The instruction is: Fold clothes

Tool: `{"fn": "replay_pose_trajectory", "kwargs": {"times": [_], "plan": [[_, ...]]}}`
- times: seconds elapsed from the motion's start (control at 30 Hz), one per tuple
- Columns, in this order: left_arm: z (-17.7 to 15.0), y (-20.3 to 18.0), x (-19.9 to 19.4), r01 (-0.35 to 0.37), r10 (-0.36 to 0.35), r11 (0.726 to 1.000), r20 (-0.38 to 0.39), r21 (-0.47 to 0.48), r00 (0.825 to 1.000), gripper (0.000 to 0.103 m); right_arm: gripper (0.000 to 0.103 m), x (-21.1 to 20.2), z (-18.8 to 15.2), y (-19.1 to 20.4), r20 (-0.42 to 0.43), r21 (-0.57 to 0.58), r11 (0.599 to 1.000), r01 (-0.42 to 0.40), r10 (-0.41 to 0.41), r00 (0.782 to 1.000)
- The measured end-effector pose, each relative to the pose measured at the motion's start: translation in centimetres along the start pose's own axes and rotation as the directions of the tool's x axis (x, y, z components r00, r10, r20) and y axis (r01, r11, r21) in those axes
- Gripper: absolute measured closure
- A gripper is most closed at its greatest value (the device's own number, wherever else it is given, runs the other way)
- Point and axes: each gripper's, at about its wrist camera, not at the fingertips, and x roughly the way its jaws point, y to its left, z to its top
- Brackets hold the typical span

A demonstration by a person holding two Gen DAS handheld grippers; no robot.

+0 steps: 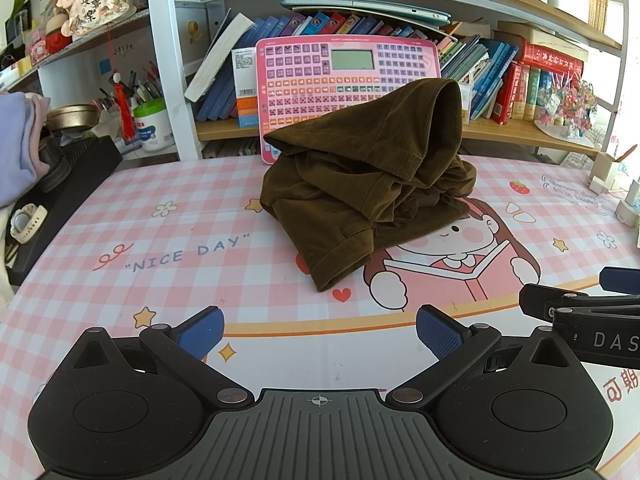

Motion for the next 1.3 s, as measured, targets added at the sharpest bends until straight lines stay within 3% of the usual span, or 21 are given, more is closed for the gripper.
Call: {"fn": "replay_pose_trajectory", "kwargs": {"times": [0.7, 1.3], "plan": [[0.2, 0.1, -0.2, -0.008, 0.008, 1.0, 0.009, -0.006, 1.0, 0.0, 0.008, -0.1, 0.1, 0.0, 0.011, -0.007, 1.0, -0.006, 0.006, 1.0], [0.1, -0.4, 1.4, 0.01, -0.009, 1.0, -0.051, 0.027, 0.999, 0.0, 0.008, 1.7, -0.6, -0.8, -0.051, 0.041, 0.999, -0.009, 0.011, 0.999]]}}
